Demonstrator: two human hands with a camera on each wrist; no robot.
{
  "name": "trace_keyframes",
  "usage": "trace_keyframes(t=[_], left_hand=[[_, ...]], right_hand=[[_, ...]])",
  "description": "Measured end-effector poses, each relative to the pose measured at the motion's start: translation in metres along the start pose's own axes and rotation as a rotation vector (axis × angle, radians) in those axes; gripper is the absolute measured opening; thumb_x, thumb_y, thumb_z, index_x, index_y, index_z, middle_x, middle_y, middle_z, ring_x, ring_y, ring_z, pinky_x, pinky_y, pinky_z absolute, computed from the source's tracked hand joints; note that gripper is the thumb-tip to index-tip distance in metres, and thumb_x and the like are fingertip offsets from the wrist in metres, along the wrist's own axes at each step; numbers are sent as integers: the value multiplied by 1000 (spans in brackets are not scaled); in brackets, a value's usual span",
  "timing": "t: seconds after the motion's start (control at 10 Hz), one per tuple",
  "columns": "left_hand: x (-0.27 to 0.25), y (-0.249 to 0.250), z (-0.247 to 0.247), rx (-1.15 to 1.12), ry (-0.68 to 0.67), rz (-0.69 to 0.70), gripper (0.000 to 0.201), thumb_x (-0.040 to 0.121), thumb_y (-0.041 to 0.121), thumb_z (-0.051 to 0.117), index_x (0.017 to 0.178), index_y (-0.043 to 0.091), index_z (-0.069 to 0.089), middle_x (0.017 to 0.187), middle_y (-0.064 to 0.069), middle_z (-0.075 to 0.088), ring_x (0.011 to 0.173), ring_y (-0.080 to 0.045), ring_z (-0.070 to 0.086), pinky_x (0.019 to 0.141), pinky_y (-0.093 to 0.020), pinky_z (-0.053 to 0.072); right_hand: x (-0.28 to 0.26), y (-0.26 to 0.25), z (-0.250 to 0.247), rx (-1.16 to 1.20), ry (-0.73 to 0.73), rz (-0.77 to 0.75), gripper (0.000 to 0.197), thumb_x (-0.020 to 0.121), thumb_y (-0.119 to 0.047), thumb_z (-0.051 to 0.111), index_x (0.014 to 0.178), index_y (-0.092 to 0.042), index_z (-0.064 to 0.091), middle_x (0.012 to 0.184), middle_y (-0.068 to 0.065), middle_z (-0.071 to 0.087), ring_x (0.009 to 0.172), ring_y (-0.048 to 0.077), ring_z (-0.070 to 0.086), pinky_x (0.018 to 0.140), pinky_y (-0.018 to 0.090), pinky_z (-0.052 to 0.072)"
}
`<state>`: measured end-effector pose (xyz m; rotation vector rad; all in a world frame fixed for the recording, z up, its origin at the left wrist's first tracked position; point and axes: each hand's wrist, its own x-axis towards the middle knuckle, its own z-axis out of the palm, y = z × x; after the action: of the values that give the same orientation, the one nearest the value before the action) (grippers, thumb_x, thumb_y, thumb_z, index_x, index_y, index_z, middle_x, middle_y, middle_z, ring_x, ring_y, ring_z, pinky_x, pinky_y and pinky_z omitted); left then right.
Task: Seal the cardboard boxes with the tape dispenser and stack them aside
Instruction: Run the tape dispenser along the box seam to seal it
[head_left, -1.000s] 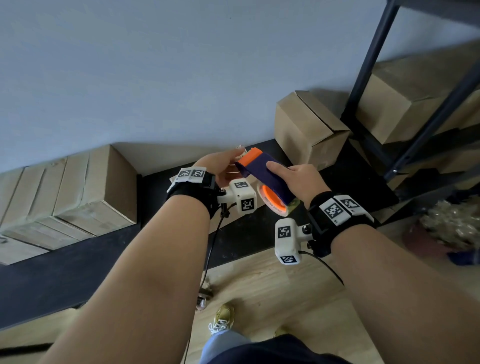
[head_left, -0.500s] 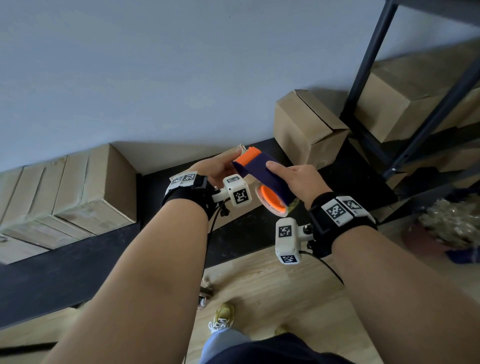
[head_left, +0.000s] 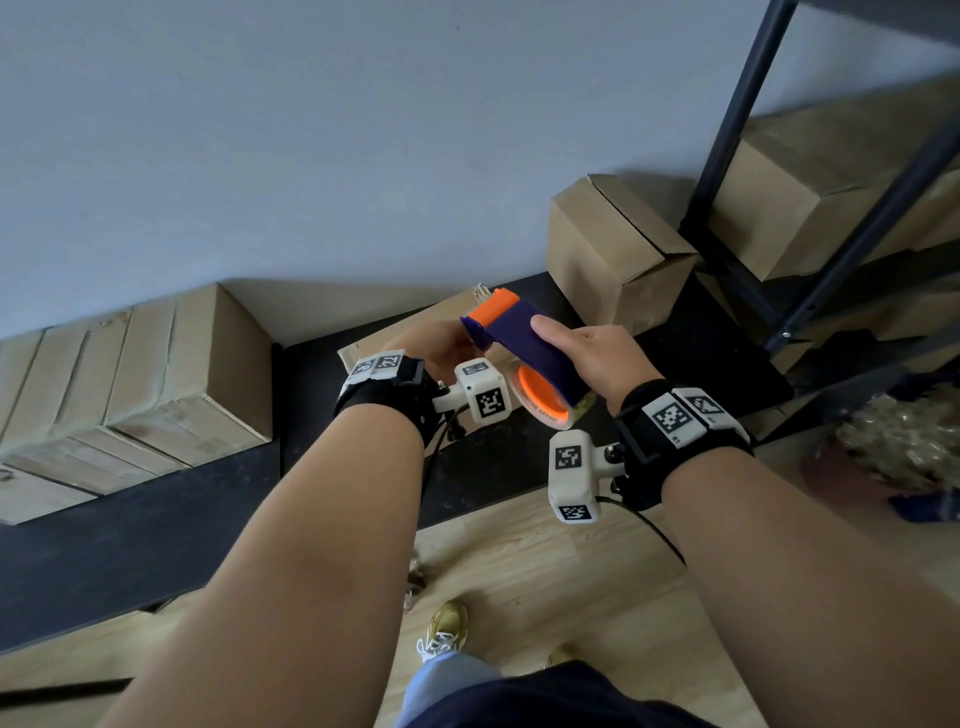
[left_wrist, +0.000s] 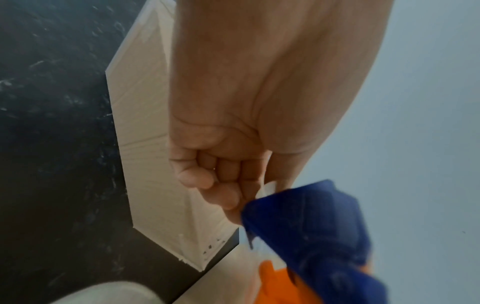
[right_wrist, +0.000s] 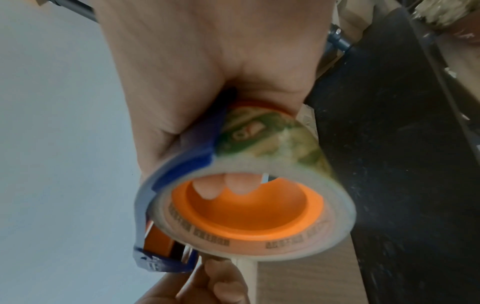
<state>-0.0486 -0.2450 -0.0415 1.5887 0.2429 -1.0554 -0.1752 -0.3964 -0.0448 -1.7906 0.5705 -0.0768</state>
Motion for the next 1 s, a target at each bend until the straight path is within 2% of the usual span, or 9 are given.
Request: trace_keyframes(t=[0.1,0.2,0.3,0.5,0.6,0.7,0.8,0.9,1.0], left_hand=[[4,2,0,-32,-2,7,27,100,12,40,76,7,51,73,-6,47,60,-16,43,59,-28,37],[5,3,-1,-171,-61,-17,57,101,48,28,109,-1,56,86,-3,56,74,-13,53,84,-28,44],[0,5,-5,-126,-128,-45,50,96,52,43,87,6,59,61,-8,58,43,-17,56,49,-19,48],[13,8,-1,128,-5,-9,24,97,9,46,74,6,51,64,-4,50,50,-15,48,52,-25,41],[26,13,0,238,63,38,27,97,4,40,72,6,50,54,-4,54,43,-13,49,52,-23,39],[42,26,1,367,136,178,31,98,5,43,69,7,53,40,1,56,31,-6,50,35,-16,39],[48,50,-15,416,307,336,27,92,12,59,67,18,51,54,6,57,45,-4,53,36,-11,40],[69,68,-42,393,366,424,26,91,15,61,68,23,51,69,8,55,58,-5,53,45,-13,44],[79,83,-40,464,375,529,24,86,16,66,63,20,62,63,3,61,58,-14,55,63,-22,49]], right_hand=[[-1,3,0,-11,-1,7,75,82,-60,64,88,16,64,72,15,61,65,22,54,66,30,41],[-1,1,-1,-4,14,8,70,84,-57,64,88,12,67,75,18,66,63,20,57,61,25,44],[-3,1,-5,14,12,29,68,83,-57,65,87,10,69,70,14,66,61,19,60,64,29,47],[-6,2,-7,-30,40,43,61,85,-54,64,88,7,70,76,16,69,63,17,59,63,25,45],[-5,1,-7,-47,62,64,59,85,-52,66,87,6,71,78,15,70,66,19,60,64,26,45],[-3,-7,-5,-78,107,76,56,85,-51,67,82,5,71,76,15,69,69,22,60,64,27,43],[0,-11,-8,-102,145,143,47,81,-50,70,79,-3,69,72,7,69,66,19,63,58,24,44],[-1,-9,-11,-52,167,210,47,77,-50,74,86,-4,70,73,8,70,65,19,66,57,25,47],[0,-8,-6,-64,222,234,42,80,-48,71,83,-6,69,71,5,69,64,16,64,54,24,42]])
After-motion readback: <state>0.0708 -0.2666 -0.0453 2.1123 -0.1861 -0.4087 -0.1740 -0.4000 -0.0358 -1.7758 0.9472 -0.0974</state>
